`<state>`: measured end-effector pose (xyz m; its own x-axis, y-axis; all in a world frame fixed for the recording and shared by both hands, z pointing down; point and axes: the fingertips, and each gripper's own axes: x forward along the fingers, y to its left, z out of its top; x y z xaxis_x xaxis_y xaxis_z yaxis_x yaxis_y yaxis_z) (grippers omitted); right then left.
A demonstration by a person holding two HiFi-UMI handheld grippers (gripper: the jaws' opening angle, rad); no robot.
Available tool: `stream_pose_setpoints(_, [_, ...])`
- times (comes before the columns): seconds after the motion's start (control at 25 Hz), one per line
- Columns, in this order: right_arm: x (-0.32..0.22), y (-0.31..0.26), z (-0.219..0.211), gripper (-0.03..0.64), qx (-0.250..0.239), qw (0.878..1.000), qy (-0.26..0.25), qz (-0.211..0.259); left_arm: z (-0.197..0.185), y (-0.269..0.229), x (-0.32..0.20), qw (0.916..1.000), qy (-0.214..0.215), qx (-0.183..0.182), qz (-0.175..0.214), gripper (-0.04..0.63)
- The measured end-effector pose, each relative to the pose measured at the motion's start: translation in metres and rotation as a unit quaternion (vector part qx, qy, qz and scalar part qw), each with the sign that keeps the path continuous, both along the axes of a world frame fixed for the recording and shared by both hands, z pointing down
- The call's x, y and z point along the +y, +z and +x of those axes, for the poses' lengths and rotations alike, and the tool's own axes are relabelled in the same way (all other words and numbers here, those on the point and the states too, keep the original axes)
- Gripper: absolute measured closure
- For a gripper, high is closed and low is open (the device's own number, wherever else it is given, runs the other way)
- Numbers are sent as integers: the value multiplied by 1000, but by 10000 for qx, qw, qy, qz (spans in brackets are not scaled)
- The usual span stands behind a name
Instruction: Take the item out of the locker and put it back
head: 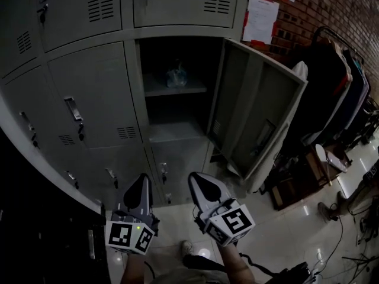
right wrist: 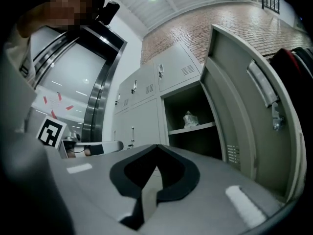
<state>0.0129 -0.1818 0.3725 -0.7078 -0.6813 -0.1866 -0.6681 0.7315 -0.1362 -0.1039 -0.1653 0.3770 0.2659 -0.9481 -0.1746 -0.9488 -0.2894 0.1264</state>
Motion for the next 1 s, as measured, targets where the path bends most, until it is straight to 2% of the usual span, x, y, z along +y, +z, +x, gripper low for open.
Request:
stream_pose_setpoints(0.2, [65, 23, 7, 615, 34, 9997, 38, -226, 5, 31, 60, 9996, 27, 175, -223, 591])
stream_pose_setpoints(0.36, [135, 23, 15, 614, -15, 9999, 91, -122, 16, 27, 133, 9997, 133, 195, 76, 591])
stream_pose_setpoints(0.48, [209, 32, 23, 615, 33, 9999, 156, -62, 29, 25, 214, 9995, 221, 146, 188, 591])
stream_pose_setpoints(0.72, [353, 17, 25, 614, 273, 9995, 92, 94, 42, 2, 363, 9993, 177, 87, 318, 591])
stream_pose_setpoints(0.88, [413, -8, 33, 614, 157, 9997, 140, 130, 42, -21, 425, 9990, 137, 155, 386, 591])
stream_pose_setpoints(1.0, [448, -30, 48, 614, -26, 9993, 254, 275, 43, -38, 457, 9982, 84, 378, 456, 591])
